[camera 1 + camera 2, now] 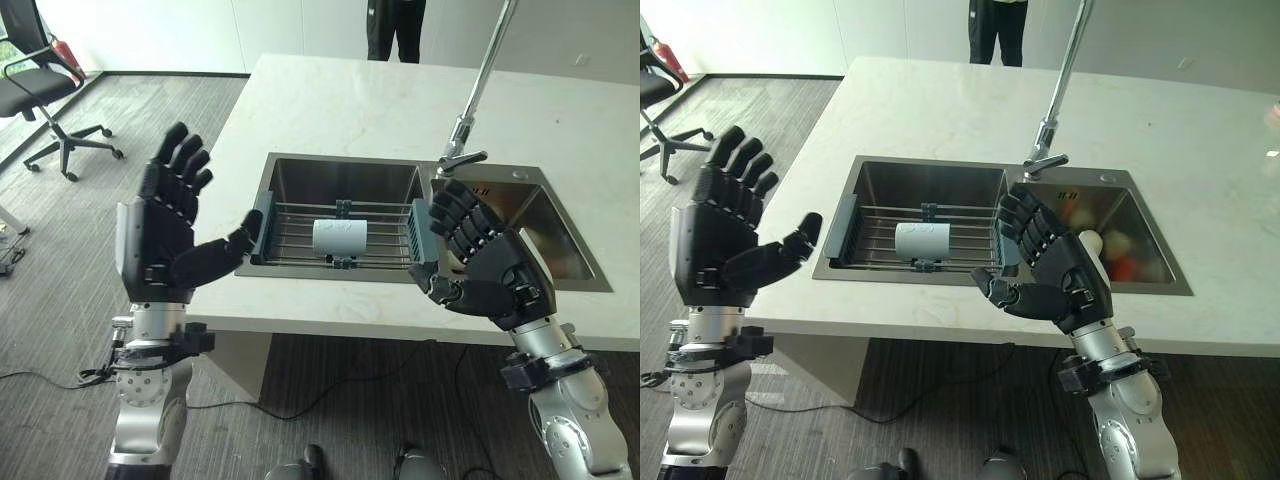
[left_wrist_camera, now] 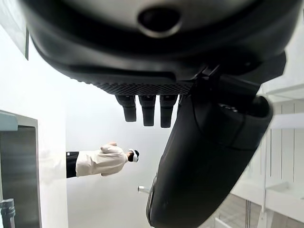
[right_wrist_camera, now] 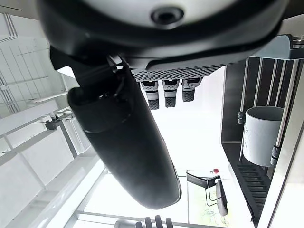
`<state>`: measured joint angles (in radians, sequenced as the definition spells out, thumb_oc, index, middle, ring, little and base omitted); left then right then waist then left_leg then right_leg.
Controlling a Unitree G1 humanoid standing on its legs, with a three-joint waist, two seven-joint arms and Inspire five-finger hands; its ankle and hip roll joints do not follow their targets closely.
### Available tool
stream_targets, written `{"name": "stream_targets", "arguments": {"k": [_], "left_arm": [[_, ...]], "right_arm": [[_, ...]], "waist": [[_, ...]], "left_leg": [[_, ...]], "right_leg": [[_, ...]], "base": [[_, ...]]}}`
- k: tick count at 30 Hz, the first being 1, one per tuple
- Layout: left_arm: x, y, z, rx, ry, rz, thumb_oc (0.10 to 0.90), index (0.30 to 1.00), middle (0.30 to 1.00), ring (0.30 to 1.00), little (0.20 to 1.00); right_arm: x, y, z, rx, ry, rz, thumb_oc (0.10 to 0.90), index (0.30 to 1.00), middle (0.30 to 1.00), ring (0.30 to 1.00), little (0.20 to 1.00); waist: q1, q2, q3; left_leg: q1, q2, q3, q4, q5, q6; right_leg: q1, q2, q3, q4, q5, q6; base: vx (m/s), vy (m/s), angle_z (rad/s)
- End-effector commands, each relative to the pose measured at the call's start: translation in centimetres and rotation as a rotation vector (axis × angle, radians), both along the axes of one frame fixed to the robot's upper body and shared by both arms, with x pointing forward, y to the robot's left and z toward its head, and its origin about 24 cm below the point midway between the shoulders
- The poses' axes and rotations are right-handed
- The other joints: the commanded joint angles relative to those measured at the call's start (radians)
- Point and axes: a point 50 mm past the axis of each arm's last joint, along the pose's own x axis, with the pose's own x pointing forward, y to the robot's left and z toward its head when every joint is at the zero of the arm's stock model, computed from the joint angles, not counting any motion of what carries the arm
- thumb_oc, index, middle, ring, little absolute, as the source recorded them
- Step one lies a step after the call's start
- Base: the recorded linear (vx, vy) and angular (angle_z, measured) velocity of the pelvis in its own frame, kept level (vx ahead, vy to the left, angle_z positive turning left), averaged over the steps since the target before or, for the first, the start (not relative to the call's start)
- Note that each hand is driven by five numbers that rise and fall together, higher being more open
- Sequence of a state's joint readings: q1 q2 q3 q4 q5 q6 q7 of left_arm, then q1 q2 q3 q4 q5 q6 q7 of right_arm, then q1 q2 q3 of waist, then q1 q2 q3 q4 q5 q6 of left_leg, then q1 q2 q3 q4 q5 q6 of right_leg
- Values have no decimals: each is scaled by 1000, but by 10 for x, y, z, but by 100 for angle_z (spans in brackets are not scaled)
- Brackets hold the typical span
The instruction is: Place the dishes in the dishwasher.
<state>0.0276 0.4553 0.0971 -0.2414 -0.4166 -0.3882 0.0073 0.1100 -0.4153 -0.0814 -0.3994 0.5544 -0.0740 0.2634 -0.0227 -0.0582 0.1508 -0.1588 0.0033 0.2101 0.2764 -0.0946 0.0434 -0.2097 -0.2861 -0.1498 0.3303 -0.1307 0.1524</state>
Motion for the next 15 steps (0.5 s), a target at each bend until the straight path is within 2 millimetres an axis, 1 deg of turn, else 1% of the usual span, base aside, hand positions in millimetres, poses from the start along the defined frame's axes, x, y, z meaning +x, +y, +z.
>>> {"name": "stream_targets", "arguments": {"k": [1,6,8,9,10,12,15], "left_arm": [[-7,-19,47,95,-239,-105,800,900,900,900,900],[-2,-21,45,177,-197,-70,800,900,900,900,900],[0,-18,43,243,-167,-55,800,900,900,900,900],[2,-17,40,335,-119,-50,800,900,900,900,900],[2,-17,40,343,-115,-51,800,900,900,900,900],[4,-13,42,419,-94,-40,800,900,900,900,900],[11,-7,46,405,-61,-43,800,900,900,900,900]], "right_arm": [[1,-2,48,14,-262,14,800,900,900,900,900],[6,3,50,-3,-252,22,800,900,900,900,900],[6,2,49,-16,-244,22,800,900,900,900,900],[5,0,50,-15,-233,30,800,900,900,900,900],[5,0,50,-14,-233,31,800,900,900,900,900],[6,-1,51,-34,-231,46,800,900,900,900,900],[8,0,53,-36,-230,56,800,900,900,900,900]], "waist": [[-11,36,-68],[-12,51,-86],[-13,57,-93],[-16,63,-98],[-16,64,-98],[-22,76,-101],[-29,86,-105]], "left_leg": [[25,94,-79,24,-115,-92],[40,129,-47,24,-115,-106],[41,137,-44,24,-116,-113],[47,143,-41,24,-116,-116],[47,144,-41,24,-116,-116],[51,148,-39,24,-116,-120],[56,153,-35,24,-114,-124]], "right_leg": [[59,61,-41,-30,16,26],[69,76,-53,-30,-8,18],[74,80,-52,-30,-14,15],[80,82,-58,-30,-19,12],[81,82,-59,-30,-20,12],[86,86,-59,-30,-26,10],[92,89,-57,-30,-30,9]], "base": [[84,-127,9],[64,-113,6],[59,-120,-12],[55,-93,-8],[54,-85,-3],[29,-44,3],[8,-11,2]]}}
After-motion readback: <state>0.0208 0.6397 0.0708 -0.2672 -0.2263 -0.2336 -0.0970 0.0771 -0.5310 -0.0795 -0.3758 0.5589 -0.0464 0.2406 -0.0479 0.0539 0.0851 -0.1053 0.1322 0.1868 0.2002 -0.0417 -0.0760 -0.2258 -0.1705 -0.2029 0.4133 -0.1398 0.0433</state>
